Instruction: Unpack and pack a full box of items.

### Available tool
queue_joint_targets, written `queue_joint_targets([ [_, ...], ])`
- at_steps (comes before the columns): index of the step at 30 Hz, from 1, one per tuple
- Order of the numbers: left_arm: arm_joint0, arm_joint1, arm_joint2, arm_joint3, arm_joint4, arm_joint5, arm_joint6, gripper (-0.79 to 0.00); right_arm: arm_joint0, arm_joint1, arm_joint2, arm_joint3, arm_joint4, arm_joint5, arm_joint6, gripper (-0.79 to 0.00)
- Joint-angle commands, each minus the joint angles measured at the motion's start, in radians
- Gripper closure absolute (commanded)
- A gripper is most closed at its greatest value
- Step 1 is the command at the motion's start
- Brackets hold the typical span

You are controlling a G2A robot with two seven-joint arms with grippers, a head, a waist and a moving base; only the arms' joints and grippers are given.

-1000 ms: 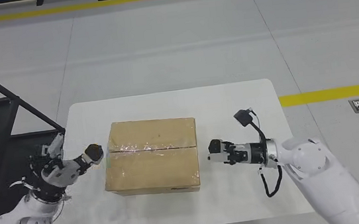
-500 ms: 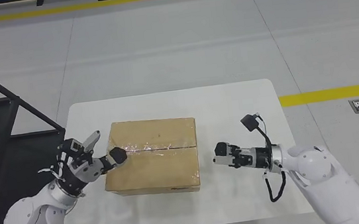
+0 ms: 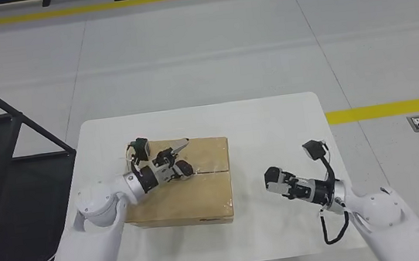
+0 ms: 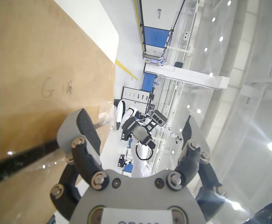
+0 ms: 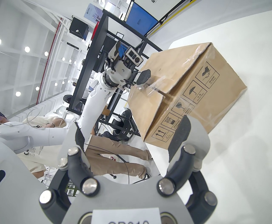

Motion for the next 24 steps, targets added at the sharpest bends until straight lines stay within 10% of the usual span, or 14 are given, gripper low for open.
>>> queue_joint_targets([
  [1, -0.016, -0.004, 0.024, 0.014, -0.013, -0.015, -0.007, -0.785, -0.02, 0.004, 0.013, -0.006, 0.003, -0.001, -0.005, -0.785],
  [24, -0.057, -0.024, 0.161, -0.003, 0.013, -0.049, 0.086, -0.785, -0.072, 0.017, 0.024, -0.03, 0.01, -0.017, -0.031, -0.785],
])
